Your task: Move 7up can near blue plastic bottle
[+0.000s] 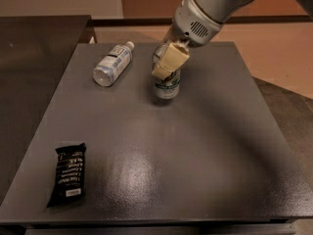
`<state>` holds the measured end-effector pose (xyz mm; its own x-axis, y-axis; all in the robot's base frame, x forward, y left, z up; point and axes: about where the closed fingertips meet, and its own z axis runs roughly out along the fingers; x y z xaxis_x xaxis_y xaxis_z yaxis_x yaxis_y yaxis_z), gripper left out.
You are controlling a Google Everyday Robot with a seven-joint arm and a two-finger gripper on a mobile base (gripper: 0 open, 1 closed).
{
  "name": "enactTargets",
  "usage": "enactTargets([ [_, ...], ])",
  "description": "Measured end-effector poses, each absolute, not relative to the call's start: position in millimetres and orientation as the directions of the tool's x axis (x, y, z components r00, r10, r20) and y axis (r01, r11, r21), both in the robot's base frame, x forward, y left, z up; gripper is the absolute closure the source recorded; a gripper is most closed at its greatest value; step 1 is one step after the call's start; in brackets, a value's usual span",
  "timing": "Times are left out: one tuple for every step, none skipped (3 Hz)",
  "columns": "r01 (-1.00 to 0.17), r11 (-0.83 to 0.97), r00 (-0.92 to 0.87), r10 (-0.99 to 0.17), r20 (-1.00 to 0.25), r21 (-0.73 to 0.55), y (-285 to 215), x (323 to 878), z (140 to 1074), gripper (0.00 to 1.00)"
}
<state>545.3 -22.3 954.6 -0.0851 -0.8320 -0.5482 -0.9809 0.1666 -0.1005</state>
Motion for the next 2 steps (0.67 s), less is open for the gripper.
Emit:
enactTargets([
  [-0.966,0.24,-0.144,-0.811,-0.566,-0.097,-3.3,583.1,953.0,1.0],
  [-0.94,0.316,-0.189,-0.797,-0.574,-0.128,12.2,618.1,947.4,1.0],
])
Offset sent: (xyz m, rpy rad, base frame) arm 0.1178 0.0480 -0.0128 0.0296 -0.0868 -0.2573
